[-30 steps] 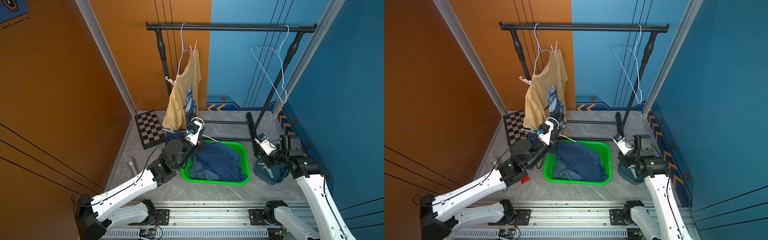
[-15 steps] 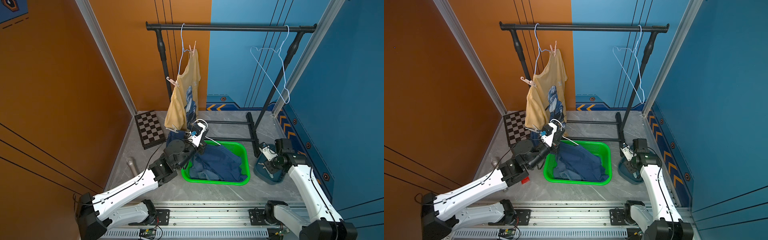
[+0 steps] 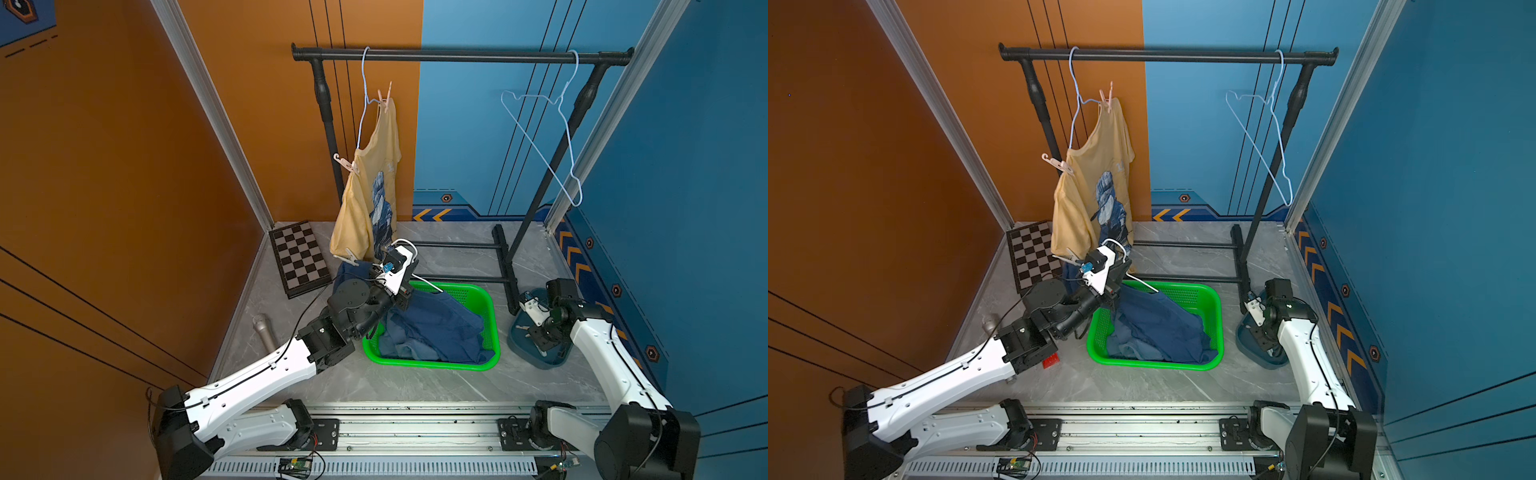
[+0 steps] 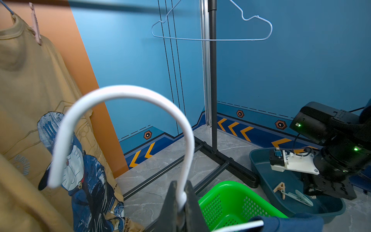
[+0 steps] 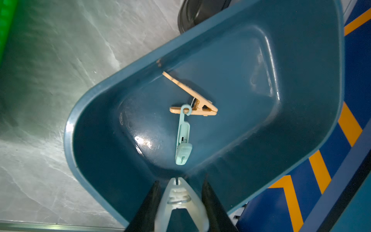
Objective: Remove the clothespins securing t-shirts to the hanger
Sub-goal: Place the clothespin in the storage box, then adjust the hanger.
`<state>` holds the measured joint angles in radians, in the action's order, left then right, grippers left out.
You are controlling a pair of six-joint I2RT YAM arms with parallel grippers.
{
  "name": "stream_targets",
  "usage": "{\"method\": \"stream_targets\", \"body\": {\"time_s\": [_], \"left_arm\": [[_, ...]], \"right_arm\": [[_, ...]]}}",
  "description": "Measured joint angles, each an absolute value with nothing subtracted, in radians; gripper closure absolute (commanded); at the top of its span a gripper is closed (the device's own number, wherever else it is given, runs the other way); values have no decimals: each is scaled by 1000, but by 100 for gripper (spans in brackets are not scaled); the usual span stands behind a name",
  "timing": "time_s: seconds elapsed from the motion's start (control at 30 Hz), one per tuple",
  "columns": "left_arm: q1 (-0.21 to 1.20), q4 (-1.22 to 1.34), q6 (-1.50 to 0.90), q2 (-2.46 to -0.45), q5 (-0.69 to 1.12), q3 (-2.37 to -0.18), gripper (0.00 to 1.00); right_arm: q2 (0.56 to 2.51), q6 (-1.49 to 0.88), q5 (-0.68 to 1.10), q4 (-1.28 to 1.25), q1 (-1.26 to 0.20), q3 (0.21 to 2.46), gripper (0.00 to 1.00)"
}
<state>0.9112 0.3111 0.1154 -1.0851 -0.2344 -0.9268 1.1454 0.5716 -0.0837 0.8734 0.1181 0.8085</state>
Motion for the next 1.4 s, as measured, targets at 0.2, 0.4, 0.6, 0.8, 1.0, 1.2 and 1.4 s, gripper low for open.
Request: {"method": "stream_targets", "body": {"time_s": [0.2,0.4,0.6,0.8,1.0,1.2,1.4], "left_arm": [[911,311,115,-1085,-234,-927,100],[911,311,115,-1085,-234,-927,100],[911,311,116,-1085,-235,-927,100],[911,311,111,-1085,-236,-927,100],[911,311,97,-1084,-250,-926,100],[911,290,77,-1086,-253,-942,100],[911,208,50,-1128,-249,-1063,100]], "right_arm": [[1154,572,-84,849,118,774,58],[1168,570,-84,834,118,755,49],[1167,569,-89,815,110,754,44],[1090,543,-102,812,38,783,39],[951,475,-48,787,-94,945,35],[842,398,23,696,-295,1045,32],[827,324,117,588,-490,1077,30]]}}
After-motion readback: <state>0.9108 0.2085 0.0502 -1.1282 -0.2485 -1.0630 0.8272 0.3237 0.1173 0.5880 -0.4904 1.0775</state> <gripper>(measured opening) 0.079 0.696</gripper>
